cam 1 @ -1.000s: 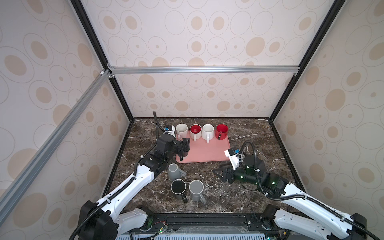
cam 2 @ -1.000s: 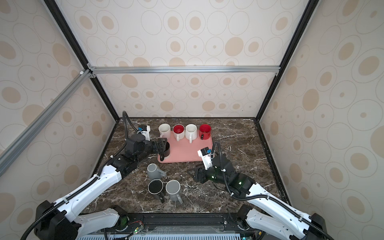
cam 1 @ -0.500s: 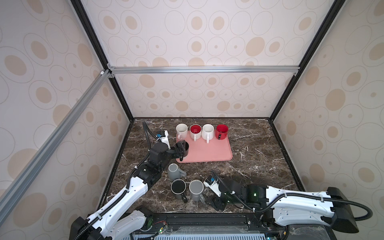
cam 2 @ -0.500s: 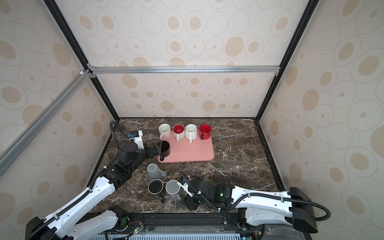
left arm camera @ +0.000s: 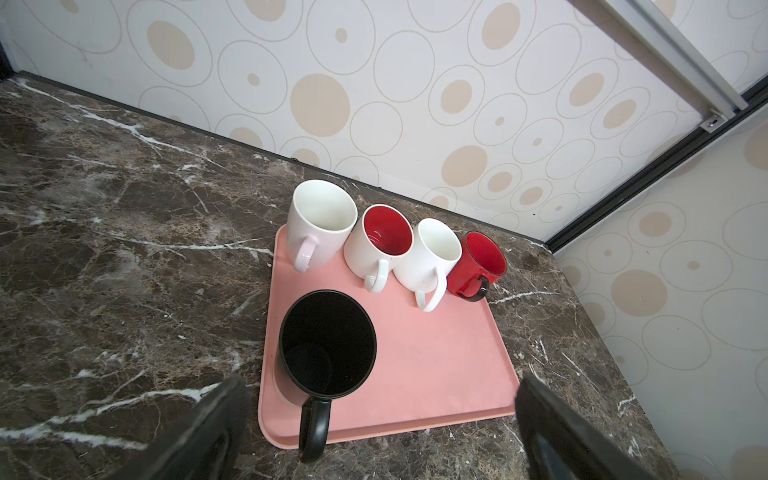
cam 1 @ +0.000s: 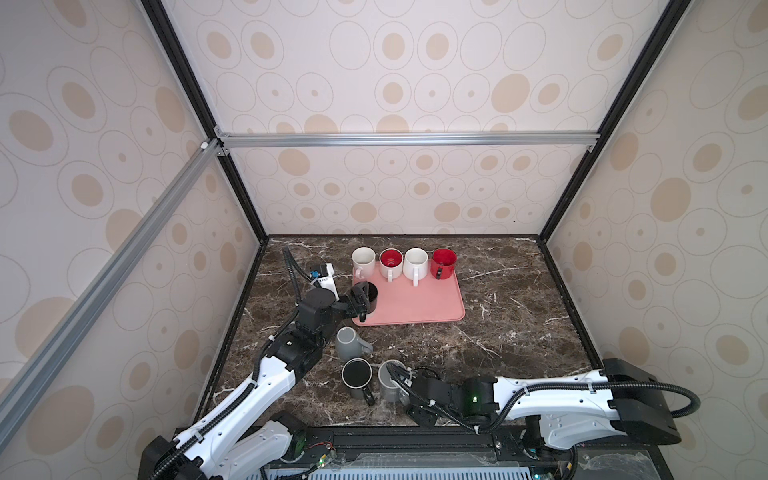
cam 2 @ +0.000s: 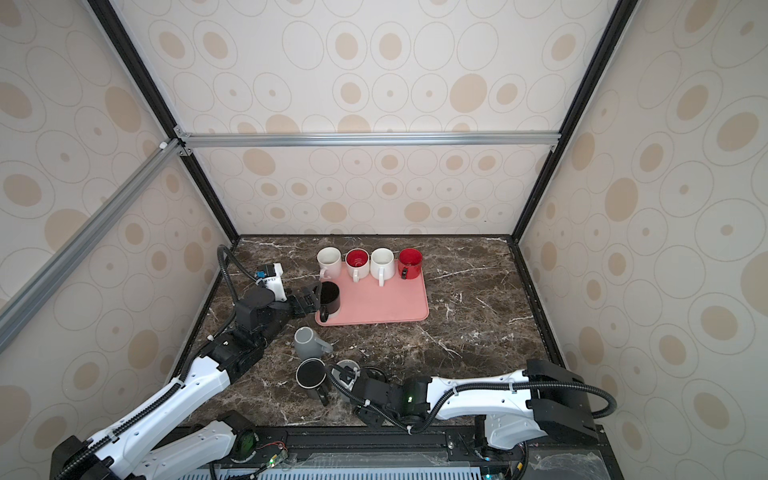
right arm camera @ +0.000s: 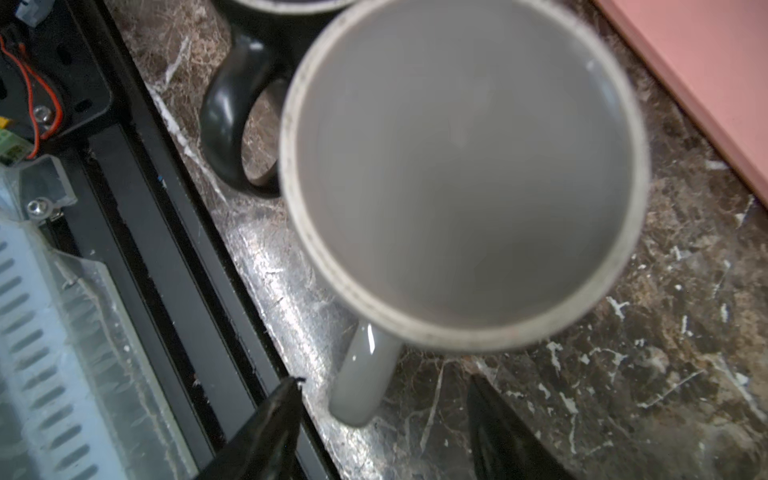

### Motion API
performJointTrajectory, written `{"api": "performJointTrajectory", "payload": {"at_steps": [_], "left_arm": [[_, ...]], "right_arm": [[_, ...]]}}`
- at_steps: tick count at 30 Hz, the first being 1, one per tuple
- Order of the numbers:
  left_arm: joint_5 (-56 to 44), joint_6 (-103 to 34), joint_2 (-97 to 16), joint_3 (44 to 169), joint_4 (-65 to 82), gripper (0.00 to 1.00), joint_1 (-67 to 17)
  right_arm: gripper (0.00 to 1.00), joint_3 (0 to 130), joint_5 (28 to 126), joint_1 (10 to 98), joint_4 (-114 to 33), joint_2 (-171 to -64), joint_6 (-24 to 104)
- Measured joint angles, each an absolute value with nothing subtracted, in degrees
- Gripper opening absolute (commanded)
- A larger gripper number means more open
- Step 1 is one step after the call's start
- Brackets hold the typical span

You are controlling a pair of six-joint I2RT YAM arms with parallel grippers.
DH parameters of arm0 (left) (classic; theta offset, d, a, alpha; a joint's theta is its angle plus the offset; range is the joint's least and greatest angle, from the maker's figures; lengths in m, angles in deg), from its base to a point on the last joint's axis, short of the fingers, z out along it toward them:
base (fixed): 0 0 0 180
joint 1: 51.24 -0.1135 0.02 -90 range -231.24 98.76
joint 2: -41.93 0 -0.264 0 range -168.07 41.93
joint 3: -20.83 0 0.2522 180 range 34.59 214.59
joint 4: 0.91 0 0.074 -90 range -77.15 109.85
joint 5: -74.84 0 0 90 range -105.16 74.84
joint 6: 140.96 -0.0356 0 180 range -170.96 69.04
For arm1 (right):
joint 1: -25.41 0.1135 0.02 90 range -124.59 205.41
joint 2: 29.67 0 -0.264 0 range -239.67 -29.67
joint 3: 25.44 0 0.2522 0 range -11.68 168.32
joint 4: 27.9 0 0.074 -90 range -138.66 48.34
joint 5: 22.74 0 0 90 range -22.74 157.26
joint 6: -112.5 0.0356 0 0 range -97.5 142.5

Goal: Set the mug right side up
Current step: 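Lower the right gripper onto the upside-down grey mug's base and grasp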

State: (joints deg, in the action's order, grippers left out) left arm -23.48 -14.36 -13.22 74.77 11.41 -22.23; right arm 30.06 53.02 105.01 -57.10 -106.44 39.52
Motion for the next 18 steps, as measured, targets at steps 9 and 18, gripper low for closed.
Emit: {"api": "performJointTrajectory", "payload": {"at_steps": [9, 18], "left_arm": [[-23.65, -14.25, -13.22, 74.03, 11.13, 0.99, -22.23], [-23.59, -14.23, -13.25, 74.03, 11.11, 0.99, -22.23]], "right_arm": [[0.57, 32.13, 49.44, 105.03, -56.19, -109.22, 38.97], [0.3, 32.79, 47.38, 105.07, -55.99, -110.46, 39.17]]}}
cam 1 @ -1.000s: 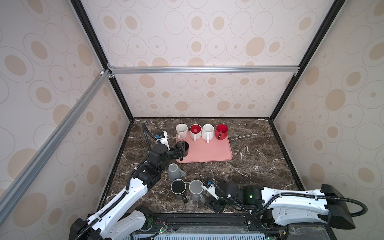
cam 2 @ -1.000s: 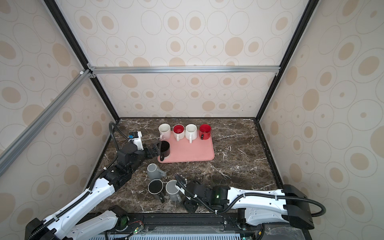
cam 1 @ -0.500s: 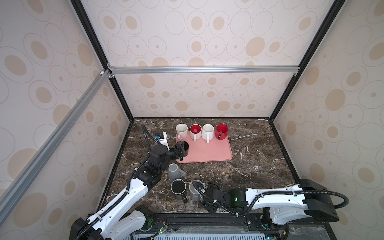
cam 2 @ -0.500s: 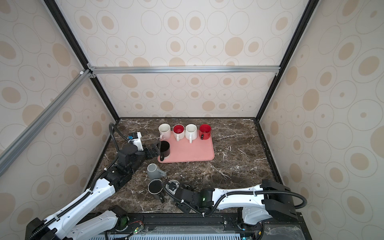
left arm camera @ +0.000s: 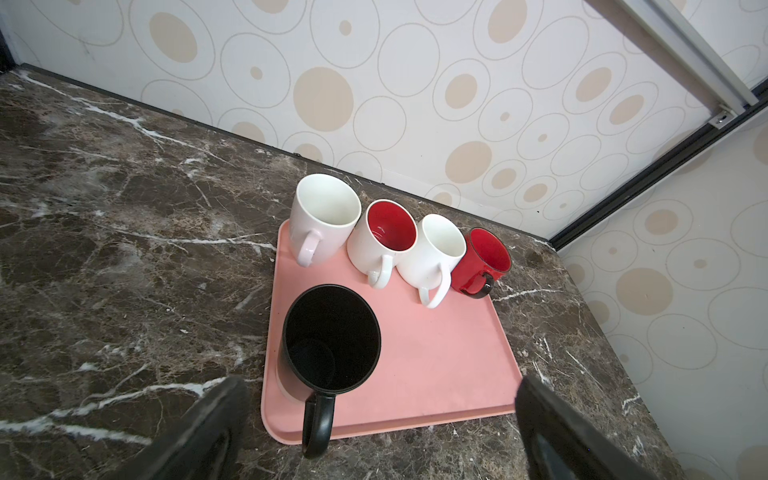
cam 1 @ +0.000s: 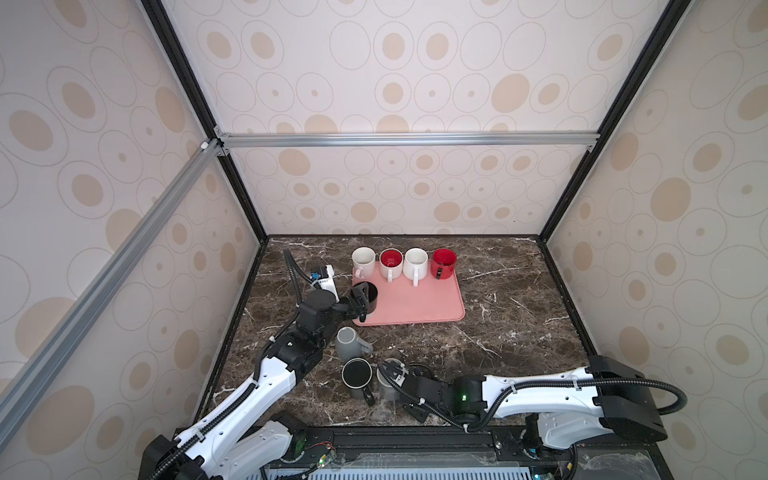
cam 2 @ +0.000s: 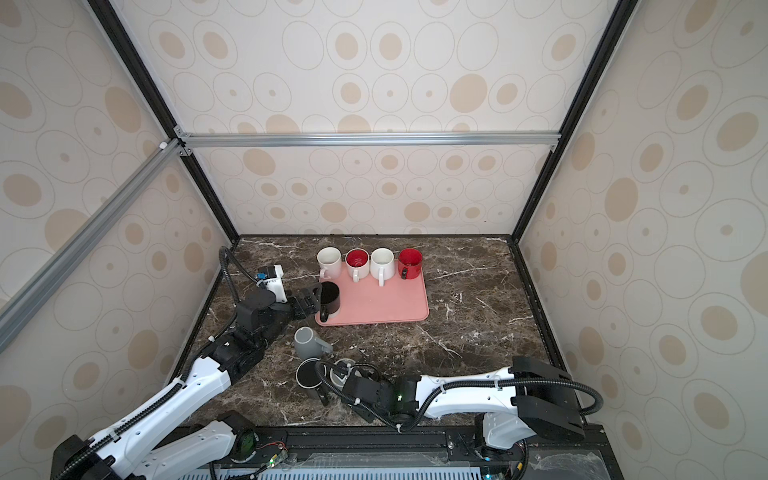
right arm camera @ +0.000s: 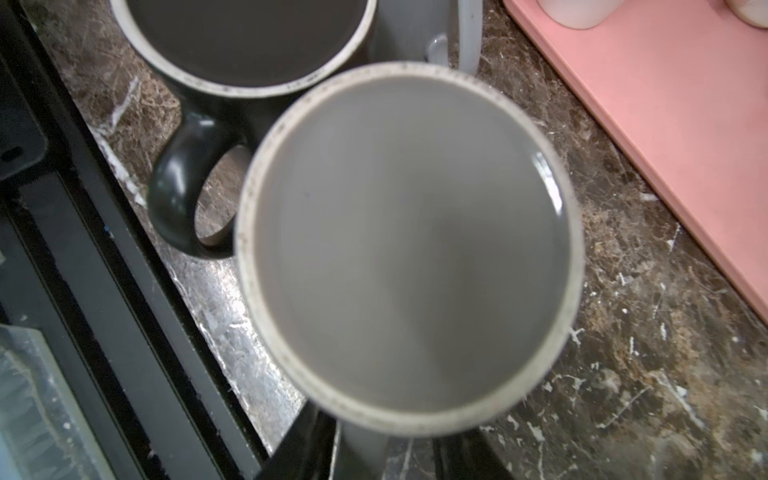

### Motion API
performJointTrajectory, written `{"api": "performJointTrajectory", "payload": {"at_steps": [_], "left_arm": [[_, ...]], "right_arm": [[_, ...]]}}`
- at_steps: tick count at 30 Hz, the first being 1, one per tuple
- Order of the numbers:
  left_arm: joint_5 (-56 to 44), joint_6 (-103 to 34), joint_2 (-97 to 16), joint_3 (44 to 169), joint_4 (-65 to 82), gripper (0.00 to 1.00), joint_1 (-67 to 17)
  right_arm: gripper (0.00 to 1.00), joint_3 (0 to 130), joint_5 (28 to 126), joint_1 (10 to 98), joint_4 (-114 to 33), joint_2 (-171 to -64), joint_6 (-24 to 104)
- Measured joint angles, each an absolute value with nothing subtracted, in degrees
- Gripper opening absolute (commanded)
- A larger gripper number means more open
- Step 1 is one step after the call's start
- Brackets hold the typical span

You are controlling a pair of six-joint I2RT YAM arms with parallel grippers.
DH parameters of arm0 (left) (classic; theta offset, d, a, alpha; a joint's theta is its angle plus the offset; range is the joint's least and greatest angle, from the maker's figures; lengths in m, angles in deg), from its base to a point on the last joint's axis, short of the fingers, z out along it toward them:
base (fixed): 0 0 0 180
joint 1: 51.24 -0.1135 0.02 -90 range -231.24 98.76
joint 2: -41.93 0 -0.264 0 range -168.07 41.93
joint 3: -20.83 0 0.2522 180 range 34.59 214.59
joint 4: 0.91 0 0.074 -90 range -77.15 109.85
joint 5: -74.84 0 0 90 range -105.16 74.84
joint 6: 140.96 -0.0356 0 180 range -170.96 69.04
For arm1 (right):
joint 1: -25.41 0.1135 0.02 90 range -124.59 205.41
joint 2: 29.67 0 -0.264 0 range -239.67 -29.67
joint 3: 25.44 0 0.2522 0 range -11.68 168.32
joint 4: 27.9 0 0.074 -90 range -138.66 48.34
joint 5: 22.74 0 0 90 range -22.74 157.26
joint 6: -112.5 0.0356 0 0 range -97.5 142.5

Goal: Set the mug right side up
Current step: 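Lower the right gripper onto the upside-down grey mug's base and grasp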

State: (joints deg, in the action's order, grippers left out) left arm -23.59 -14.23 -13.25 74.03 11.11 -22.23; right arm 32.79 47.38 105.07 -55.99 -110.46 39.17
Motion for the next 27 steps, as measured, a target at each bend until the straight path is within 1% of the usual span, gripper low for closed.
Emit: {"api": "performJointTrajectory", "payload": {"at_steps": [4, 10, 11, 18, 27], "left_arm": [[-23.57, -14.23, -13.25, 74.03, 11.11, 0.99, -22.23], [-23.44, -14.14, -13.35, 74.03, 11.0, 0.99, -22.23], [-23.37, -14.1, -13.42, 74.03, 10.96, 0.99, -22.23], [-23.11, -13.73, -14.05, 74.03, 10.54, 0.99, -22.23], [-22.54, -13.2, -14.67, 74.03, 10.23, 0.99, -22.23]], "right_arm": [[0.17, 32.77, 46.68, 105.03, -55.77, -110.46, 39.56], [0.01, 32.55, 46.01, 104.92, -55.75, -110.22, 39.8], [0.0, 32.42, 45.96, 104.9, -55.73, -110.11, 39.83], [0.0, 29.93, 45.02, 104.83, -55.84, -107.27, 40.52], [0.0, 24.7, 44.24, 103.26, -58.39, -99.45, 43.34]]}}
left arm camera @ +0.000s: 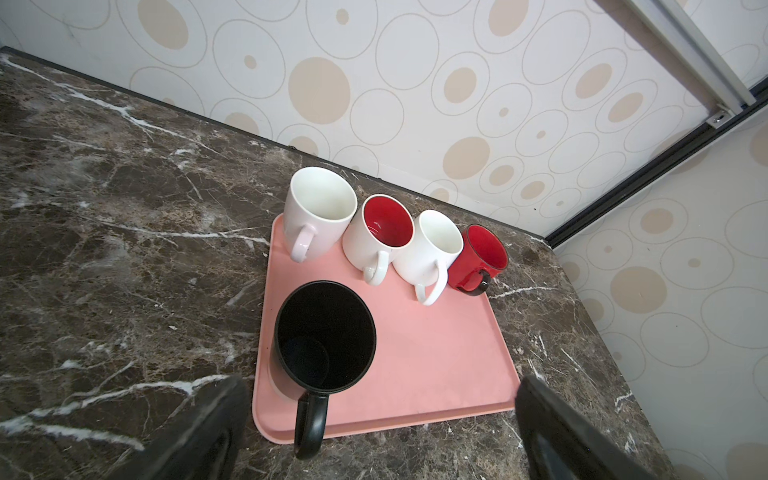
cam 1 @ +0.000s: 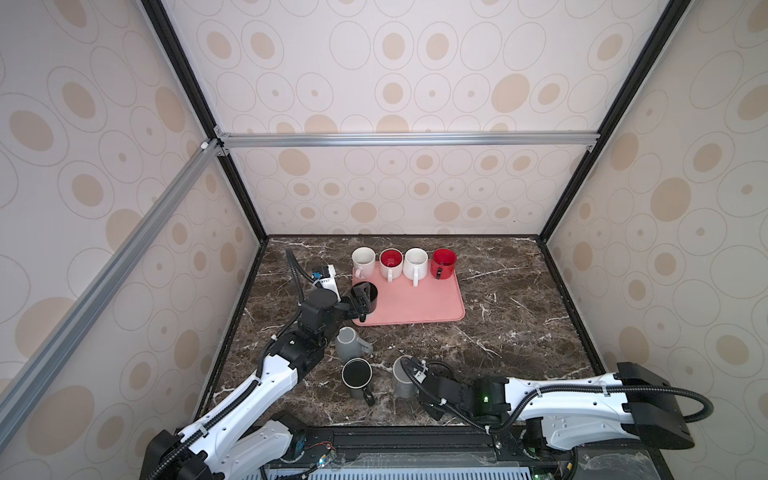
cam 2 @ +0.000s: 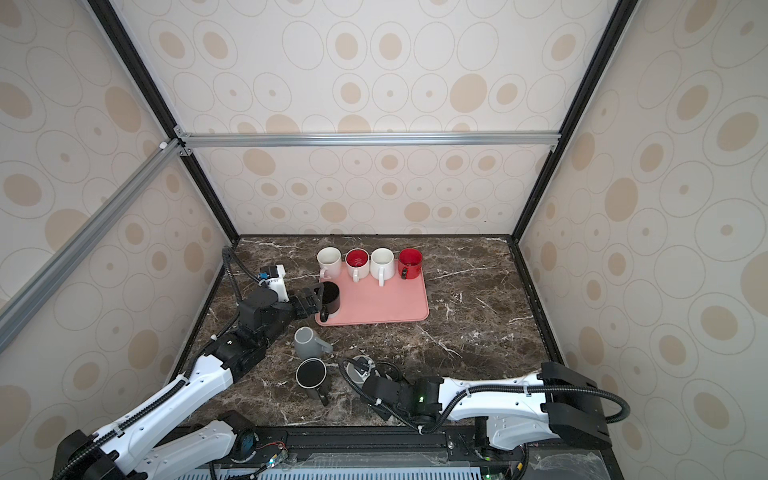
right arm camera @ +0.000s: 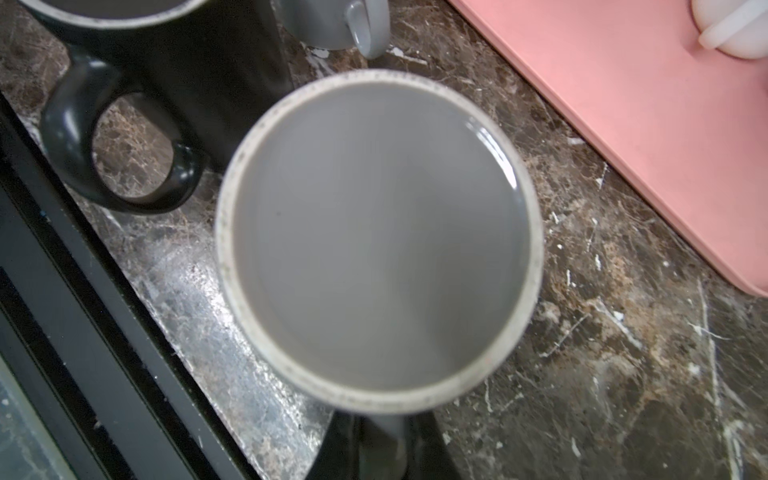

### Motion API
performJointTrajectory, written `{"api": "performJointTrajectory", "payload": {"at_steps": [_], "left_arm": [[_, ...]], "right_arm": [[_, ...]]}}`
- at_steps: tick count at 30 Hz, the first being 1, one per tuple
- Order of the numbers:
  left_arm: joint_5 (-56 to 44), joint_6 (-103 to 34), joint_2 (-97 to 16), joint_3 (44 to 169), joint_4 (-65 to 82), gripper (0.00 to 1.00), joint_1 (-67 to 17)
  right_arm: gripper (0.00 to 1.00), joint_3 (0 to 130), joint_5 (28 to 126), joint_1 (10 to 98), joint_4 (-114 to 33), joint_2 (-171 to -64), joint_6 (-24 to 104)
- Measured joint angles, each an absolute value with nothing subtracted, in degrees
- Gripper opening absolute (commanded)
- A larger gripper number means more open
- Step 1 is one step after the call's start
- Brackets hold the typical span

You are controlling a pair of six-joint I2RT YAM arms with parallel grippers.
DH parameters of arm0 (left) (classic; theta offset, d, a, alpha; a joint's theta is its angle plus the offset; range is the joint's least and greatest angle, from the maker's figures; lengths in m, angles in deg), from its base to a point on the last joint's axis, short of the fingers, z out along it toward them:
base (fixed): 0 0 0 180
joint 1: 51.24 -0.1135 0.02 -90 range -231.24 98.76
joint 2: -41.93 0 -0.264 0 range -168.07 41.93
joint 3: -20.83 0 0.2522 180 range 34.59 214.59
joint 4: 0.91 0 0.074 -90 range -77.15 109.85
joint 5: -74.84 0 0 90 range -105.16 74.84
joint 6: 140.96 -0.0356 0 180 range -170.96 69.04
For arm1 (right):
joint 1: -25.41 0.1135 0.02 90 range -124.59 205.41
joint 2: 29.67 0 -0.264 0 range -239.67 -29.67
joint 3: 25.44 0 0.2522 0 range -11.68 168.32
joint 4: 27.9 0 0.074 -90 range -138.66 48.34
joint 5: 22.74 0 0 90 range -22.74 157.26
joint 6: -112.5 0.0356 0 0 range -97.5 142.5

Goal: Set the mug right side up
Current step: 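Lower the right gripper onto the upside-down grey mug's base and grasp, then lift the grey mug with the right gripper toward the left gripper, then close the left gripper on the grey mug's handle while right holds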

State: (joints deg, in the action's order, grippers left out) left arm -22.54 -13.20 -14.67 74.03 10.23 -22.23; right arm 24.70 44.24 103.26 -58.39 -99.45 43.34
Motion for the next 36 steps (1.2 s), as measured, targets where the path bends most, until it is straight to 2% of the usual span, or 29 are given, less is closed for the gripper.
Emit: {"api": "performJointTrajectory", "payload": {"at_steps": [7, 18, 29, 36], "left_arm": [[-21.4, -12.72, -15.58, 73.99, 9.01, 0.99, -22.23], [-16.64, -9.94, -16.55, 71.41, 4.22, 0.99, -22.25], [-7.65, -5.4, -17.86, 67.03, -8.93, 0.99, -22.25], [-1.23, -1.53, -19.82, 65.75, -19.58, 0.96, -22.27]], "right_arm": [[0.0, 21.47, 44.0, 100.2, -61.85, -91.82, 45.64], [0.0, 20.18, 45.15, 88.61, -64.21, -80.04, 45.14], [0.0, 27.89, 56.8, 74.32, -54.7, -83.99, 44.11], [0.0, 35.11, 62.53, 69.2, -44.45, -89.48, 45.75]]}}
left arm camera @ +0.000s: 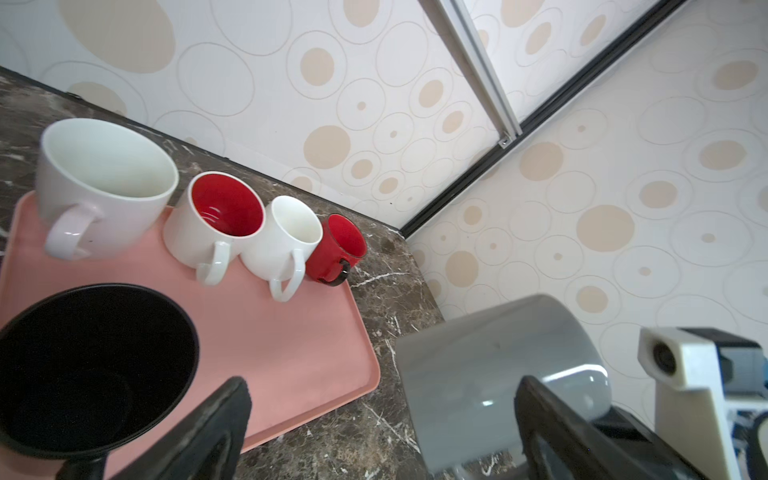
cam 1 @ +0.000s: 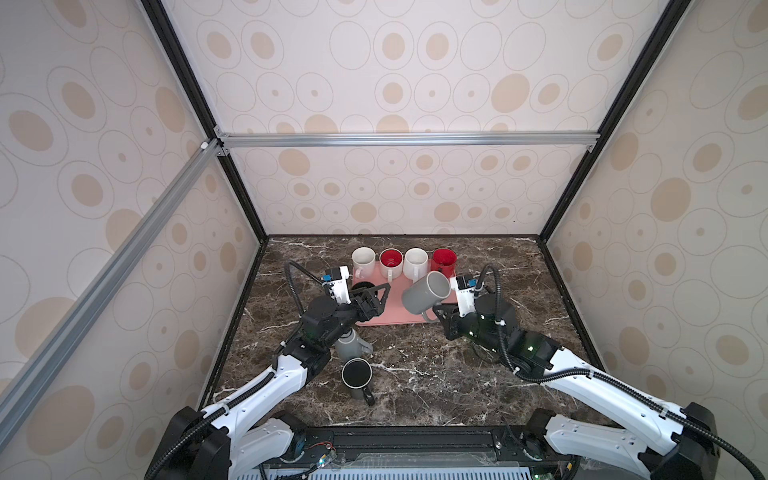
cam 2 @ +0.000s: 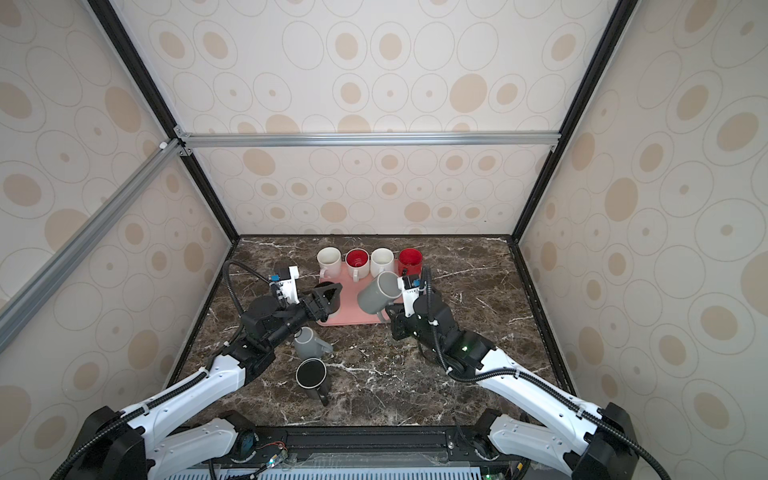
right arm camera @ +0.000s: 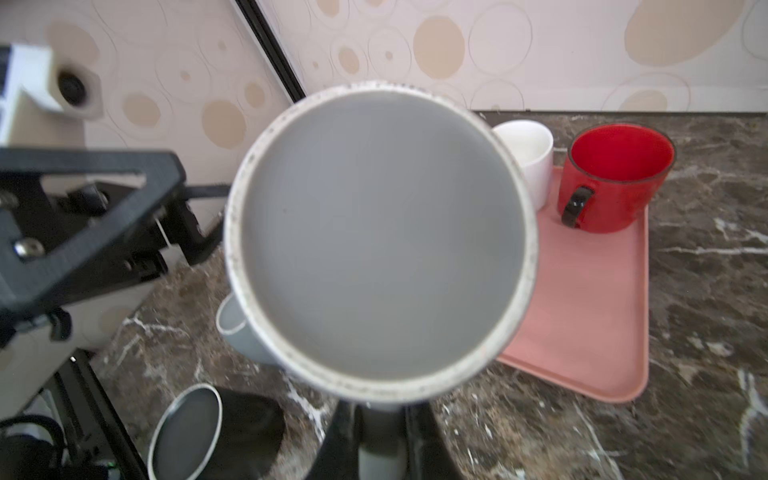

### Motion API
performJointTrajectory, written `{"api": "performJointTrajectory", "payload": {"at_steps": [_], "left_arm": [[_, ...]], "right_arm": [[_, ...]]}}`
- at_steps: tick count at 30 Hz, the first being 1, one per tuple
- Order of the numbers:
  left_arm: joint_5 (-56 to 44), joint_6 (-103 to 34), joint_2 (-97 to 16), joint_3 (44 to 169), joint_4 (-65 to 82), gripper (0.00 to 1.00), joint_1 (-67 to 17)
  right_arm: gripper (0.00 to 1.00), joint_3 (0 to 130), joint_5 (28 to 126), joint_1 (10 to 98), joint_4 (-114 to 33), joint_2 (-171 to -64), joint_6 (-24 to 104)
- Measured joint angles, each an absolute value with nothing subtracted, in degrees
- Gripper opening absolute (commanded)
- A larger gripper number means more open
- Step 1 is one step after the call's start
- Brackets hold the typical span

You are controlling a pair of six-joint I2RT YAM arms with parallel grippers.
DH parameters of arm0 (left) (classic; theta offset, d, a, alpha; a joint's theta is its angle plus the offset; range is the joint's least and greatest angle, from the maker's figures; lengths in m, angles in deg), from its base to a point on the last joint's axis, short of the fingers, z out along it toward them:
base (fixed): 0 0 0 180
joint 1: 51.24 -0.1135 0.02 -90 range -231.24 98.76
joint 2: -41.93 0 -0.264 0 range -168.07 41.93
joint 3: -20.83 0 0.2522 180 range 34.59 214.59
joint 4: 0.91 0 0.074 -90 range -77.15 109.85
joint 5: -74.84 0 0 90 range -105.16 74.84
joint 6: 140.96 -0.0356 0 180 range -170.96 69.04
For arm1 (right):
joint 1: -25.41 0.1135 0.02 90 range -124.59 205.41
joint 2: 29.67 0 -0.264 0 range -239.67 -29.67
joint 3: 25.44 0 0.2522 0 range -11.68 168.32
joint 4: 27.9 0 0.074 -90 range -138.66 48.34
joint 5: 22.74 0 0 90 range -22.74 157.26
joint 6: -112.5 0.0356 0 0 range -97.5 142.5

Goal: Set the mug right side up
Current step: 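Close the left gripper on the grey mug's handle while right holds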

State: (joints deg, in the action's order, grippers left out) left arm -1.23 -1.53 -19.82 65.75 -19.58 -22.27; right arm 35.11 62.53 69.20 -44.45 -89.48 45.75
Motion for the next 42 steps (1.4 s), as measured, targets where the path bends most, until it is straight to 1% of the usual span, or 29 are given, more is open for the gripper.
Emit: {"api": "performJointTrajectory", "payload": {"at_steps": [6, 8, 15, 18, 21, 22, 26, 29, 34, 40, 42], "left_arm": [[2.62, 1.9, -19.87, 63.78, -30.24, 0.93, -22.25], [3.91, 2.97, -20.04, 63.19, -33.54, 0.89, -22.25], [8.98, 6.12, -22.91, 63.06, -44.32, 0.68, -21.92], [10.84, 7.45, -24.41, 63.06, -48.12, 0.62, -21.59], [12.04, 8.66, -25.7, 63.06, -51.1, 0.53, -21.35], [12.39, 9.12, -26.05, 63.06, -51.93, 0.51, -21.33], [13.04, 10.19, -26.93, 63.06, -54.99, 0.52, -21.24], [13.22, 11.02, -27.34, 63.06, -57.61, 0.51, -21.2], [13.72, 12.31, -28.28, 63.17, -61.74, 0.4, -20.87], [13.87, 12.63, -28.48, 63.91, -63.42, 0.39, -20.81], [13.85, 12.66, -28.46, 64.0, -63.45, 0.35, -20.81]], "right_arm": [[0.0, 36.88, 64.08, 66.97, -35.05, -91.54, 49.49], [0.0, 37.42, 64.87, 66.28, -32.19, -92.56, 50.99], [0.0, 38.25, 68.26, 65.12, -21.76, -96.37, 57.33], [0.0, 38.73, 70.55, 64.99, -18.31, -97.87, 59.74], [0.0, 39.46, 73.68, 64.88, -14.96, -99.19, 61.68], [0.0, 39.72, 75.01, 64.88, -14.0, -99.49, 62.29], [0.0, 39.96, 79.45, 64.88, -10.35, -99.82, 64.22], [0.0, 40.29, 82.2, 64.88, -8.8, -99.84, 65.62], [0.0, 41.16, 86.62, 64.88, -6.31, -100.76, 68.2], [0.0, 41.66, 91.25, 64.88, -5.24, -102.53, 70.4], [0.0, 41.66, 92.26, 64.92, -5.22, -102.64, 70.88]]}}
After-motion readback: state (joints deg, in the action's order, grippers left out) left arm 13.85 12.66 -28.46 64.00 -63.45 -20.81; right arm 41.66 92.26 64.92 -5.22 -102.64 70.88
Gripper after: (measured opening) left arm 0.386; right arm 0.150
